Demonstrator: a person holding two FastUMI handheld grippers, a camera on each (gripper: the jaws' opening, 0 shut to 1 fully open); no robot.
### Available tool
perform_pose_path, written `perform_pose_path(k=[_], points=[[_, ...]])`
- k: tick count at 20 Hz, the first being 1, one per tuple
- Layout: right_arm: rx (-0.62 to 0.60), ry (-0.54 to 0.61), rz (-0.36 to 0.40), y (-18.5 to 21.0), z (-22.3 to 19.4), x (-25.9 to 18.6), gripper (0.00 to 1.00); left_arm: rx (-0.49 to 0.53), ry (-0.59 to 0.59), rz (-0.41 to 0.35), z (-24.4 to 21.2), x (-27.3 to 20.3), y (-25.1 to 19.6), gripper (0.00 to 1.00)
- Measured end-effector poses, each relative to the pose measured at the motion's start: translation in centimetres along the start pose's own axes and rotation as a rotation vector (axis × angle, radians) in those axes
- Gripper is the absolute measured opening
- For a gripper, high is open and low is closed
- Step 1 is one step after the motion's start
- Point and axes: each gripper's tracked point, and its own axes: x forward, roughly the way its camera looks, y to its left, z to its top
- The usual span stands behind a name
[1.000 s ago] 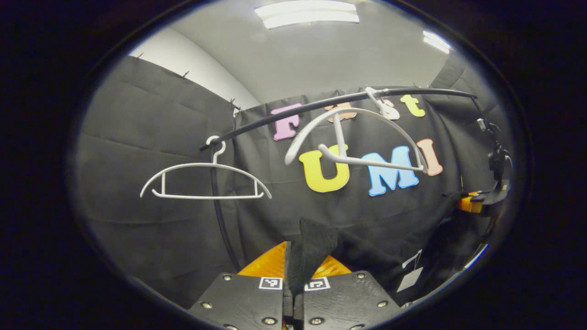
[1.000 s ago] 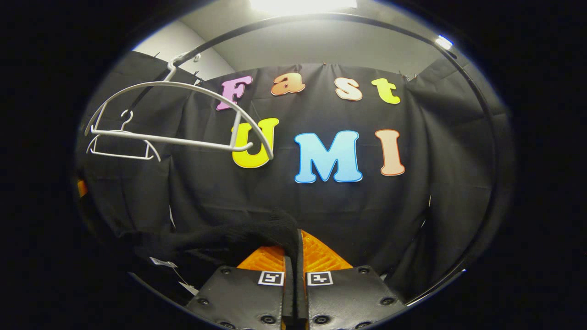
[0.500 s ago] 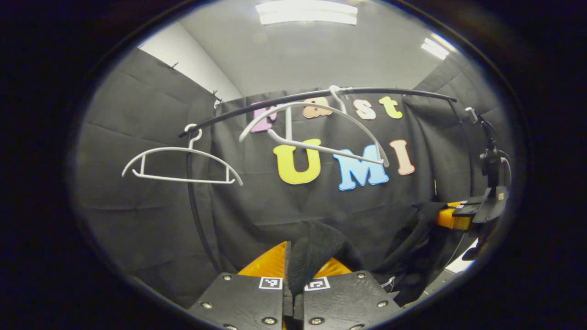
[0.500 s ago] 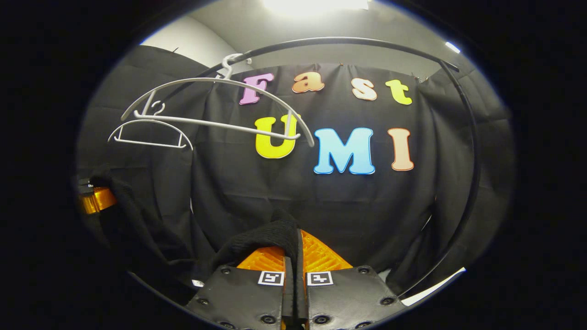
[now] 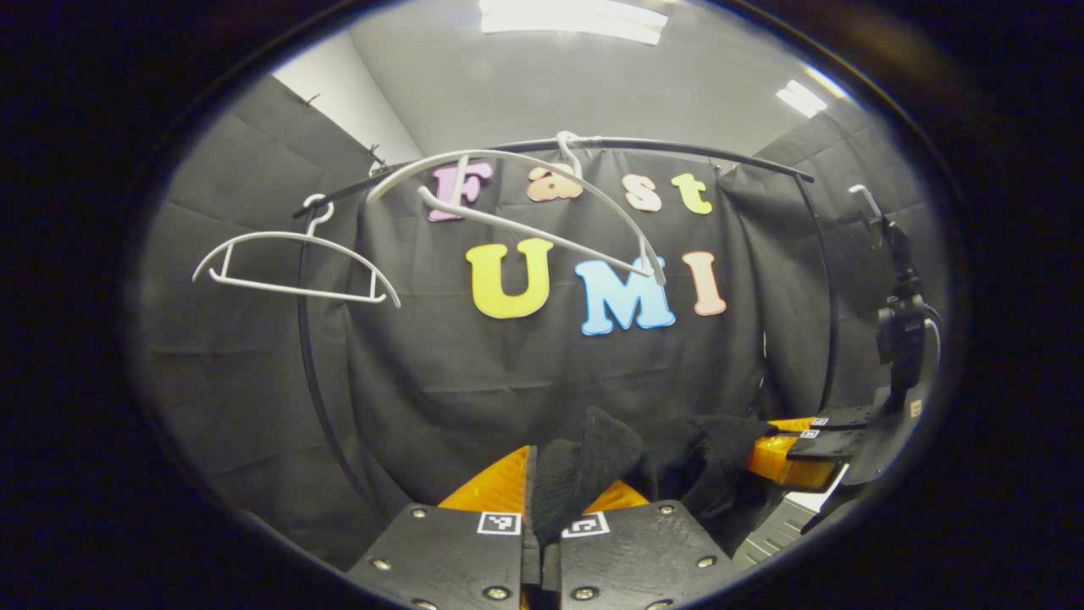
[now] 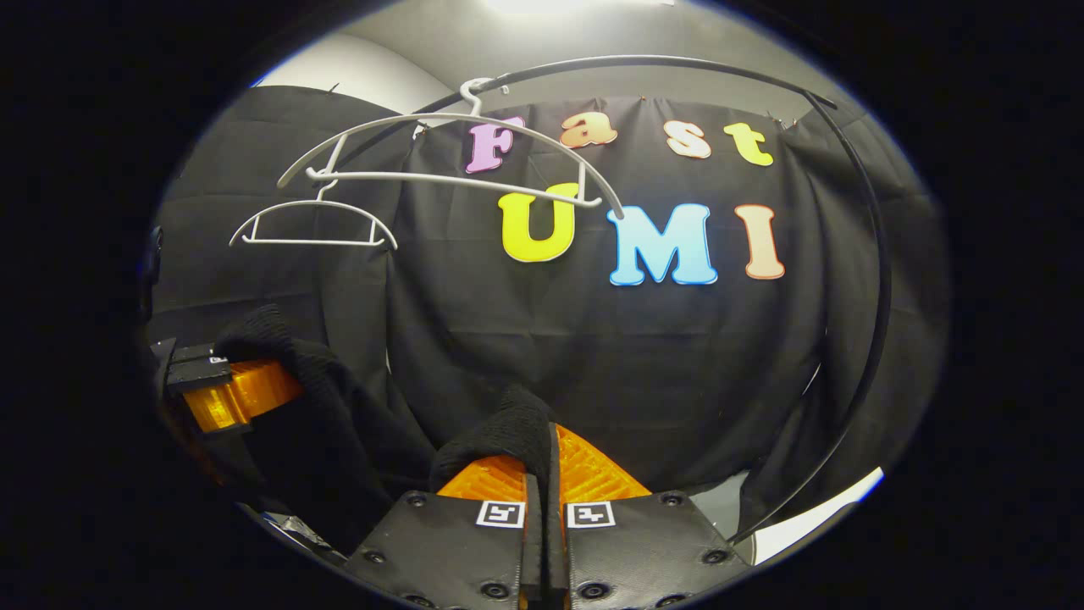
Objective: Grasp the clothes on the hanger with both hands and then place them into the laundry hamper below.
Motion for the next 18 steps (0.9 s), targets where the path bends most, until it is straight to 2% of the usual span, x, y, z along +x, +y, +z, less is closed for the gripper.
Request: perform_pose_path(k=[7,12,13,16,17,18], points=[[0.03,0.144,0.006,0.5,-8.5,0.7,0.05,0.002,0.141,-0.006,-8.0,2.1,-1.3,0.03],[0.019,0.253,-0.009,0.3,-13.7,0.6,0.05,0.019,0.265,0.003,-14.4,0.3,-1.2,0.03],[0.016,0.277,-0.011,0.2,-14.6,0.6,0.08,0.025,0.295,0.001,-15.5,0.0,-1.0,0.04],[0.003,0.341,-0.023,0.0,-17.0,0.1,0.03,0.023,0.371,0.001,-19.0,-0.4,-1.0,0.04],[-0.001,0.365,-0.029,-0.1,-17.7,-0.1,0.07,0.025,0.401,0.002,-20.1,-0.5,-1.0,0.05],[-0.007,0.392,-0.036,-0.2,-18.6,-0.3,0.03,0.025,0.435,0.002,-21.5,-0.8,-0.8,0.05]])
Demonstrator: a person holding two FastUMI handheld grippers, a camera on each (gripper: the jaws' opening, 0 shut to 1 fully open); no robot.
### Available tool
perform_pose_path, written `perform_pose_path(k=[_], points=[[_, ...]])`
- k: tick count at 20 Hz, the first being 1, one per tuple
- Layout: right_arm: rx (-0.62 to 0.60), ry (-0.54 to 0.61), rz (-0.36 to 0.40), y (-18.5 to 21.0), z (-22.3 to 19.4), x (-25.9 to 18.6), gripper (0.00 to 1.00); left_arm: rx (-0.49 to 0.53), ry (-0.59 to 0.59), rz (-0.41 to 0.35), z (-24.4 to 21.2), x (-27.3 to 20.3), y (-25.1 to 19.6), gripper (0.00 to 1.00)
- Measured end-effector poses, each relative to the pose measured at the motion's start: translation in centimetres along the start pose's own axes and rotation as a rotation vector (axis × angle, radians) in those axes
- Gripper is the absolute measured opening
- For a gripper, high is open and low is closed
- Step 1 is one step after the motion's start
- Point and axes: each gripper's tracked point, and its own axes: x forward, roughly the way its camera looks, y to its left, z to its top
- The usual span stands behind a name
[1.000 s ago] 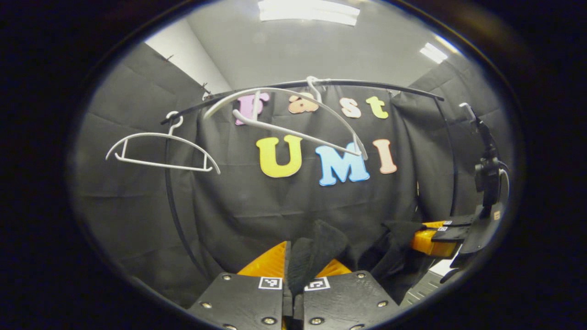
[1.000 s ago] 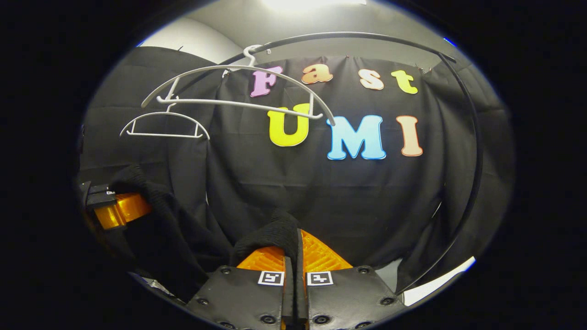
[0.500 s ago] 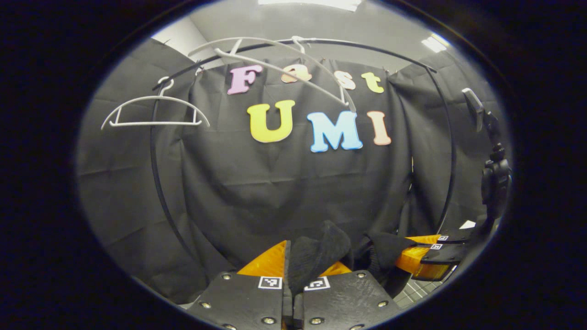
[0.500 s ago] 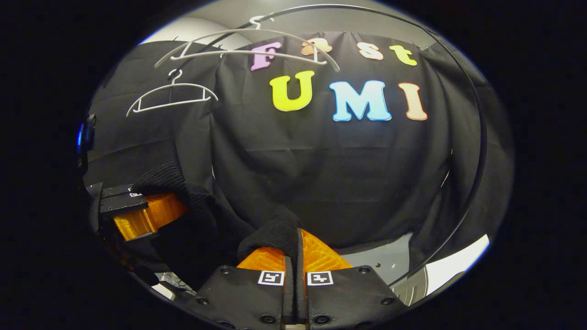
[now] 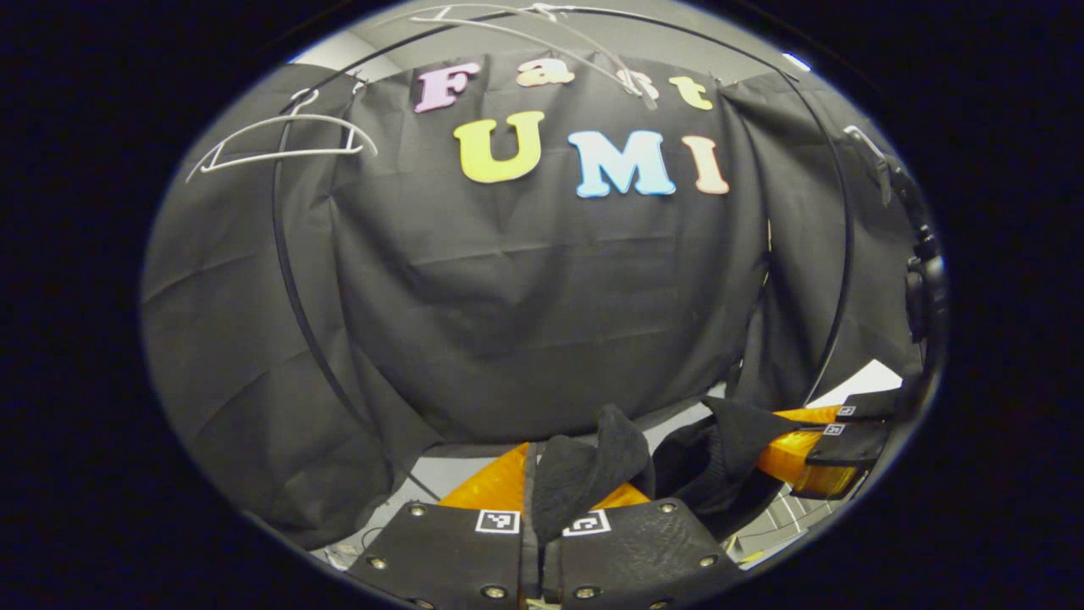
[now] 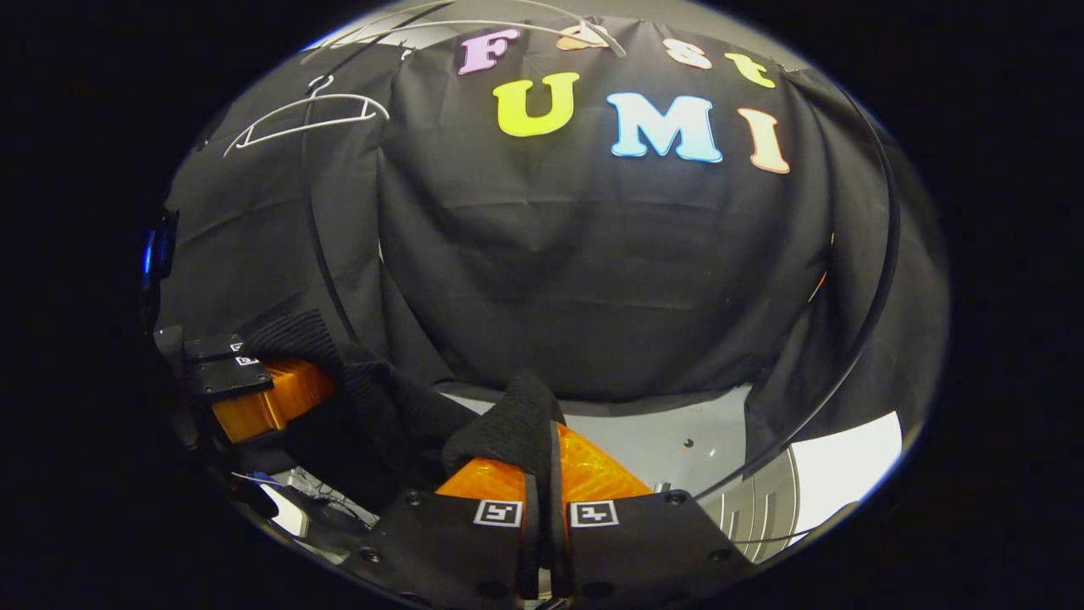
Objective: Grasp the clothes on the hanger with both hands and then place them into the laundry hamper below.
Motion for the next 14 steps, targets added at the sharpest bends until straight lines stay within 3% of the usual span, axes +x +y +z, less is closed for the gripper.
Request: perform_pose_path(k=[3,9,10,11,14], points=[[-0.024,0.076,-0.002,0.2,-2.2,0.2,0.11,-0.007,0.089,0.004,-2.8,0.1,0.2,0.05],[-0.054,0.188,-0.035,-0.4,-5.4,-0.2,0.14,-0.031,0.216,-0.053,-6.7,-0.4,-0.7,0.07],[-0.06,0.205,-0.049,-0.8,-6.0,-0.2,0.19,-0.024,0.228,-0.051,-6.8,-0.5,-0.5,0.07],[-0.064,0.22,-0.053,-0.9,-6.2,-0.6,0.25,-0.019,0.231,-0.051,-6.9,-0.7,-0.3,0.15],[-0.095,0.277,-0.073,-1.3,-7.5,-1.3,0.41,-0.001,0.211,-0.076,-5.9,-1.2,-0.4,0.65]])
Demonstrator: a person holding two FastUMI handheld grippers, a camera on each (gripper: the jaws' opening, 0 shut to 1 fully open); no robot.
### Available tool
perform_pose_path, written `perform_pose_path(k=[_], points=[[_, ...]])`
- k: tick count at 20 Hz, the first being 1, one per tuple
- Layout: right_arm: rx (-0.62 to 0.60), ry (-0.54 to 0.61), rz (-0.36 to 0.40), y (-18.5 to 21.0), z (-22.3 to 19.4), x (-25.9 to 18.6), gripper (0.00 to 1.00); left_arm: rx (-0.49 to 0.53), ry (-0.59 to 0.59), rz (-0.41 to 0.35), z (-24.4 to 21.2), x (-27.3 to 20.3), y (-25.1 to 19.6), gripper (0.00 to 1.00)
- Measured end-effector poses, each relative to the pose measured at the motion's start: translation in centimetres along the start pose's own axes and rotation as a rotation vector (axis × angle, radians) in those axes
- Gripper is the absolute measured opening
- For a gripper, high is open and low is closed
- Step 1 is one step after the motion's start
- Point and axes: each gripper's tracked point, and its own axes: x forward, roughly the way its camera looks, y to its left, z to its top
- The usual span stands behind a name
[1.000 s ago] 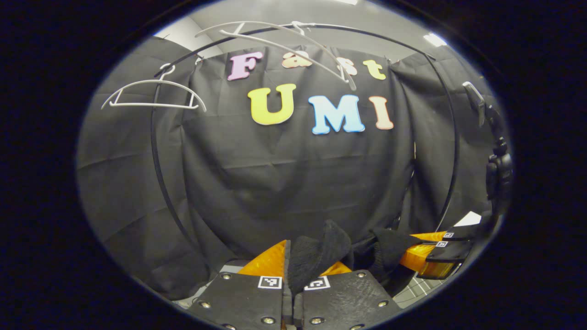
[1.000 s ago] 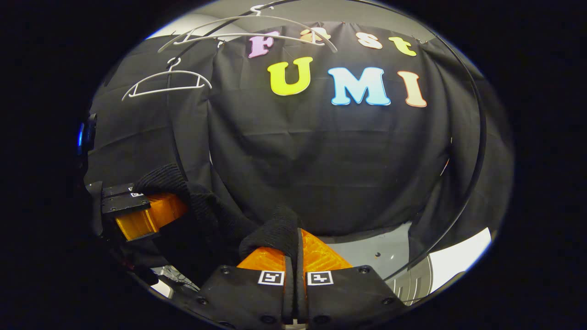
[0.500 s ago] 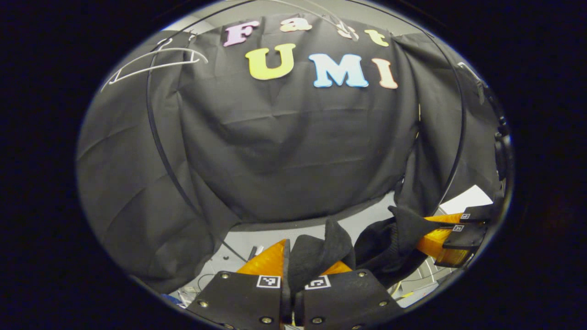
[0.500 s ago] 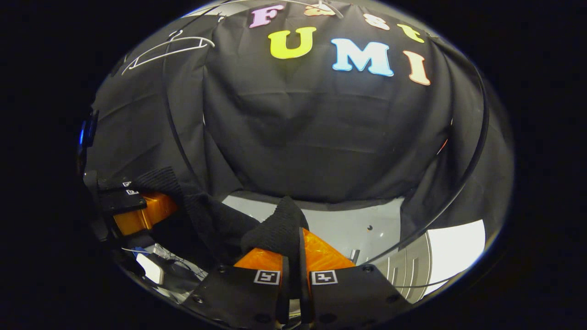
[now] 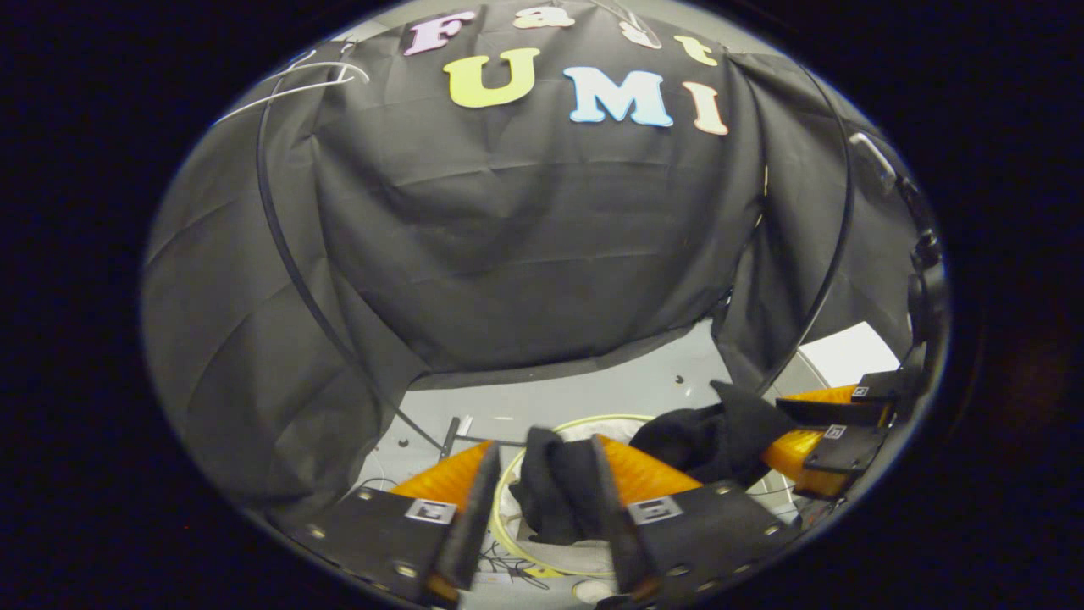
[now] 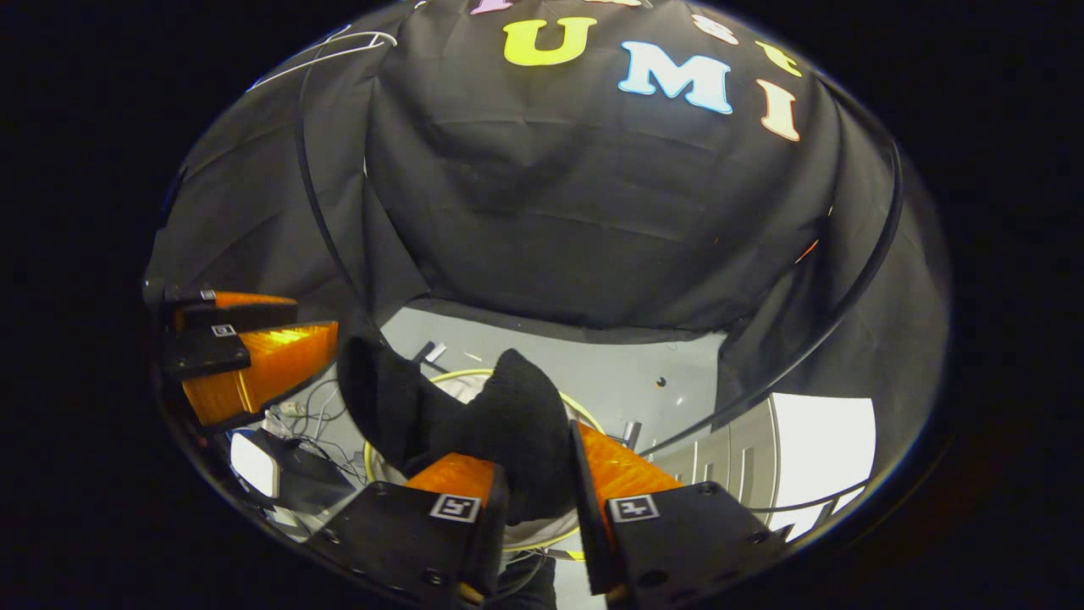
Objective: Grasp the clothes on the hanger with both hands and then place them into the laundry hamper below.
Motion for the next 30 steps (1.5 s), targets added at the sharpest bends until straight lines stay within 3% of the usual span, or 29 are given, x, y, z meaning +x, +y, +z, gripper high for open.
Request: perform_pose_path(k=[2,4,12,30], points=[[-0.002,0.015,0.011,0.2,-0.9,-1.0,0.71,0.026,-0.016,0.007,0.2,-0.1,0.6,0.98],[-0.009,-0.013,-0.006,0.1,-0.1,-1.4,1.0,0.04,-0.027,0.009,0.4,-0.7,1.1,0.97],[0.03,-0.124,-0.008,-0.8,1.8,-4.8,0.99,0.061,-0.076,0.029,1.0,-4.3,1.4,0.97],[0.122,-0.582,-0.081,-9.2,5.8,-26.3,0.98,0.045,-0.463,0.136,11.3,-24.9,-1.5,0.99]])
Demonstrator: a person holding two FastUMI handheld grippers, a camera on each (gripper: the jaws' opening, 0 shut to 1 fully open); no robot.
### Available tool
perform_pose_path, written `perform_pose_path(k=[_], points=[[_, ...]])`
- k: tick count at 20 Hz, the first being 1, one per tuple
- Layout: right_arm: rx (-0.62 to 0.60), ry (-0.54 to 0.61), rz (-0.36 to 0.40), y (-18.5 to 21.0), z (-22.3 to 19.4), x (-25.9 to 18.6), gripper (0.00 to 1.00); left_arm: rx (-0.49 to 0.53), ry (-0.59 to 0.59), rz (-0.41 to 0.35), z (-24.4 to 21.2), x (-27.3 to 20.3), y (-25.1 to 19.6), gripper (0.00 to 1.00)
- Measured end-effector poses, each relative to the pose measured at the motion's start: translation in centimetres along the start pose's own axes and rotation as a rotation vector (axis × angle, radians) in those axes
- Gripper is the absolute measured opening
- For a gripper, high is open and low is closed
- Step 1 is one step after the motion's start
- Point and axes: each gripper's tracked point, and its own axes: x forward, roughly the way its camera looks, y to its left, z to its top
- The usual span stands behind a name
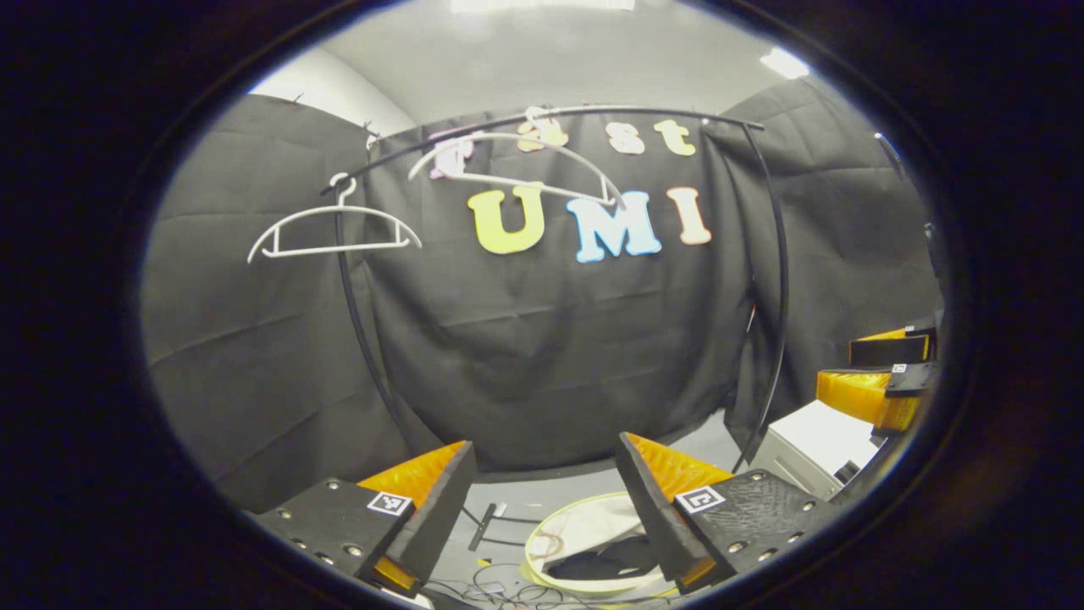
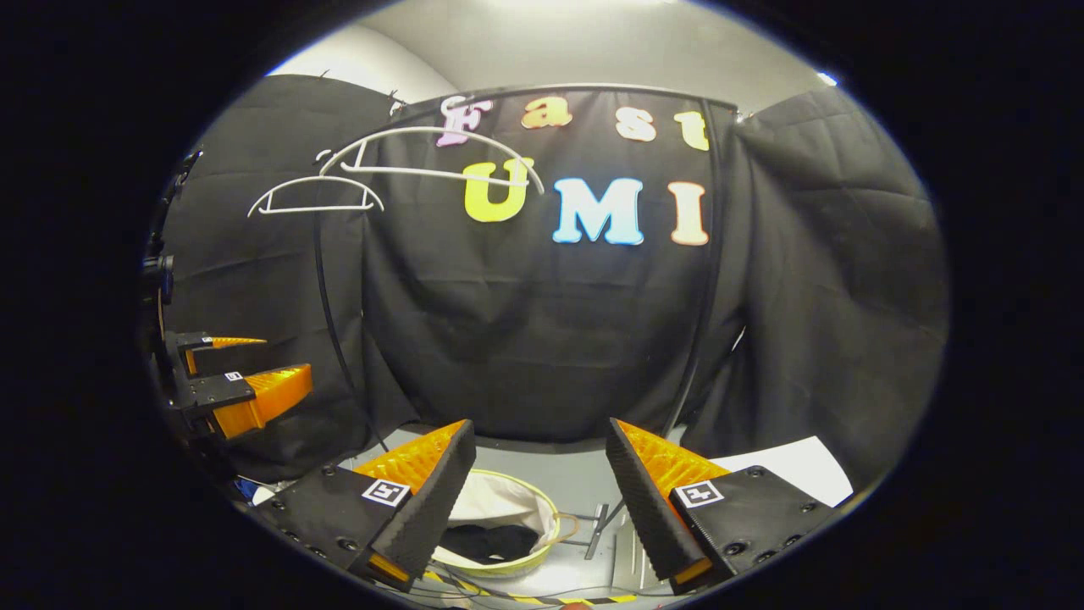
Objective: Grasp the clothes on the hanger with both hands and then place them into the laundry hamper below.
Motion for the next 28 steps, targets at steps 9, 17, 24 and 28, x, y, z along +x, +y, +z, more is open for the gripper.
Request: perform_pose_path(k=[9,17,24,28], points=[[-0.025,-0.227,-0.051,-4.2,5.9,-6.3,0.97,-0.029,-0.17,0.067,6.5,-6.8,1.1,0.99],[-0.006,-0.295,-0.081,-6.2,7.5,-9.0,0.97,-0.05,-0.272,0.094,9.4,-11.2,1.5,0.98],[0.023,-0.344,-0.102,-6.4,8.1,-9.4,0.97,-0.057,-0.293,0.106,10.3,-12.4,1.2,0.98],[0.031,-0.361,-0.112,-6.9,8.5,-9.7,0.97,-0.041,-0.301,0.101,10.7,-12.6,1.0,0.98]])
